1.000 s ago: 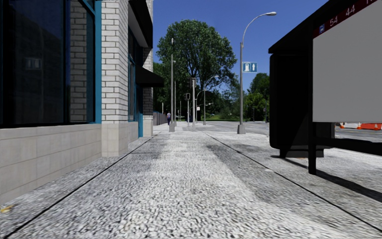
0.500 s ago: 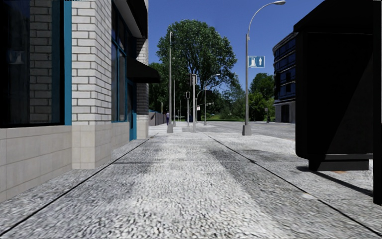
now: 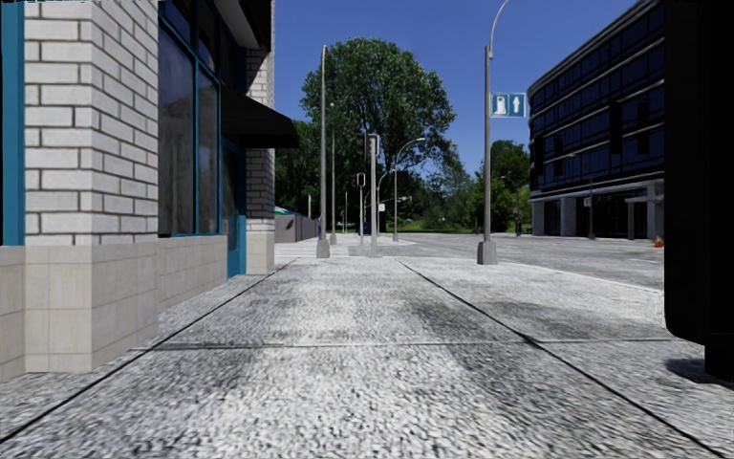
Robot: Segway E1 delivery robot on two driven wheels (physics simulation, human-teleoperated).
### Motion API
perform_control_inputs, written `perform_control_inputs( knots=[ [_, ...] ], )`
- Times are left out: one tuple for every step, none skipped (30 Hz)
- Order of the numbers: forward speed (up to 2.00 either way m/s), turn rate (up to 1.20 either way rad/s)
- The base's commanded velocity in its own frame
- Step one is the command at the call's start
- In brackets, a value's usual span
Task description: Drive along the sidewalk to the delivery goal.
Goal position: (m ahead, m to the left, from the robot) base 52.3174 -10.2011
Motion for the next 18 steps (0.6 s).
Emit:
perform_control_inputs(
  knots=[
    [2.0, 0.0],
    [2.0, 0.0],
    [2.0, 0.0],
    [2.0, 0.0],
    [2.0, 0.0],
    [2.0, 0.0],
    [2.0, 0.0],
    [2.0, 0.0],
    [2.0, 0.0],
    [2.0, 0.0],
    [2.0, 0.0],
    [2.0, 0.0],
    [2.0, 0.0],
    [2.0, 0.0],
    [2.0, 0.0],
    [2.0, 0.0],
    [2.0, 0.0],
    [2.0, 0.0]
  ],
)
